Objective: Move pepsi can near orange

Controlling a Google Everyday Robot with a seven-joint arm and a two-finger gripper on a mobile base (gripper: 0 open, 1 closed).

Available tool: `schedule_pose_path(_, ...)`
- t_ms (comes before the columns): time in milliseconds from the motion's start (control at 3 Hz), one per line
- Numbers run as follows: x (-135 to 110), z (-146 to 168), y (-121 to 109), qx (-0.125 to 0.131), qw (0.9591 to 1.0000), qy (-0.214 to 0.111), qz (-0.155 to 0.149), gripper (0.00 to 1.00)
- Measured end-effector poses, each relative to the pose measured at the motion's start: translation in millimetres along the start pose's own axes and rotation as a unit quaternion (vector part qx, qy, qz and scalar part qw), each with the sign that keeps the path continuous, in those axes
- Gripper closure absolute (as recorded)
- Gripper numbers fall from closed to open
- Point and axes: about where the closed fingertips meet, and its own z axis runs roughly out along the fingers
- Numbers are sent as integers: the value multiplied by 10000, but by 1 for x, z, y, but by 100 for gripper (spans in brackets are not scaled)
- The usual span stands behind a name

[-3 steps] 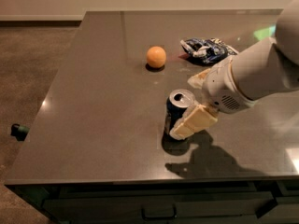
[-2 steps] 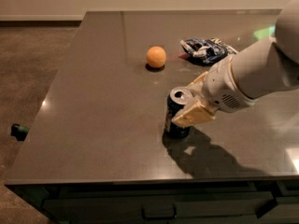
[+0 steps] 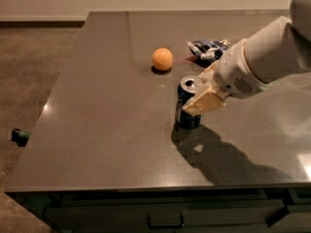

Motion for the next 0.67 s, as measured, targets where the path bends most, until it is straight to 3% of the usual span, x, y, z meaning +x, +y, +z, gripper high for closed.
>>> schedule_pose_path(333, -7, -3, -39, 88, 9998, -63, 180, 100)
schedule_pose_path(667, -14, -2, -80, 188, 9993, -101, 313, 100)
